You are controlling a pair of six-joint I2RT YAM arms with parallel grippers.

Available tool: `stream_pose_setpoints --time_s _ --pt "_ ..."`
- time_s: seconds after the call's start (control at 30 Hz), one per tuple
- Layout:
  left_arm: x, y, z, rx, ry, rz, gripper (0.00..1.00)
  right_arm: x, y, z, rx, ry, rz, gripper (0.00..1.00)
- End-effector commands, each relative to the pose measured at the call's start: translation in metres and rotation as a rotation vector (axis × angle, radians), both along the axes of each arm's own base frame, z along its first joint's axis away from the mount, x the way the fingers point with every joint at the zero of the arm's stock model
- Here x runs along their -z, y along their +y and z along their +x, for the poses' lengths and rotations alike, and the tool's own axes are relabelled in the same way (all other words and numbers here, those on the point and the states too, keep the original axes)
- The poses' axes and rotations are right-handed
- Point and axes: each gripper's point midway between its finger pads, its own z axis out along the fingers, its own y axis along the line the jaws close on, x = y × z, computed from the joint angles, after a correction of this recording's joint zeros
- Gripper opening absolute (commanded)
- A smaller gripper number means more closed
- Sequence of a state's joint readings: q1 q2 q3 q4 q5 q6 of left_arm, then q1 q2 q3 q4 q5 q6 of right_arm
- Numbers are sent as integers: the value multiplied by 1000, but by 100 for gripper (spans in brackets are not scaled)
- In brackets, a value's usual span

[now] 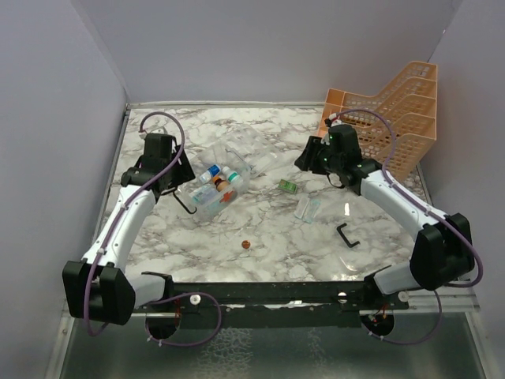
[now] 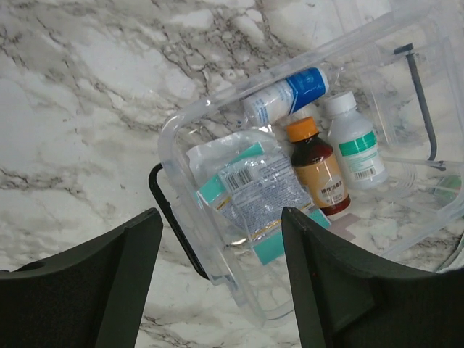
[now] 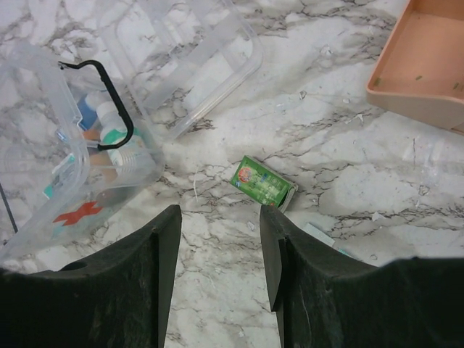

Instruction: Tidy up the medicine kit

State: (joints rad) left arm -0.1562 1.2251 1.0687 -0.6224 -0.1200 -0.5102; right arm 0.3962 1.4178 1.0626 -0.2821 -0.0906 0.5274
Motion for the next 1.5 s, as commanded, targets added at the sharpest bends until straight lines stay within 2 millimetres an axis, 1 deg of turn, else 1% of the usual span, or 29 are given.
stream_pose_setpoints --time_s 0.0,0.1,0.27,0.33,0.47,0.6,0.67,0.77,0.93,0.97,1.07,1.17,1.27,1.4,1.47 --pt "16 -6 -13 -54 37 -98 70 -4 14 16 27 -25 14 47" --pt "30 -5 -13 -41 69 -86 68 -2 21 19 19 -26 13 47" --pt "42 16 -5 -74 76 28 56 4 33 23 -13 -16 5 47" --pt "45 22 -4 -81 77 68 50 7 36 24 -23 -12 -4 46" --pt "47 36 -4 -110 75 133 38 17 36 31 -21 -15 -62 44" --pt "47 51 -6 -148 72 195 34 27 38 42 -34 -16 -118 44" --pt "45 59 -6 -164 69 212 34 34 42 48 -37 -8 -146 44" --pt "44 66 -3 -173 64 218 33 44 54 56 -41 -3 -176 44" --pt "46 74 -1 -178 69 220 33 60 78 76 -21 2 -245 51" --pt "46 76 -2 -182 69 218 33 71 83 80 -16 18 -275 53" --pt "46 78 -2 -179 70 207 34 85 92 91 19 40 -349 56" --pt "45 78 -2 -174 67 198 37 101 88 96 94 94 -408 57" --pt "43 76 -2 -162 60 185 42 112 80 98 134 121 -456 58" --pt "38 71 0 -138 45 162 50 129 77 95 142 157 -482 59" --pt "34 69 2 -131 34 151 52 137 75 92 148 182 -488 59"
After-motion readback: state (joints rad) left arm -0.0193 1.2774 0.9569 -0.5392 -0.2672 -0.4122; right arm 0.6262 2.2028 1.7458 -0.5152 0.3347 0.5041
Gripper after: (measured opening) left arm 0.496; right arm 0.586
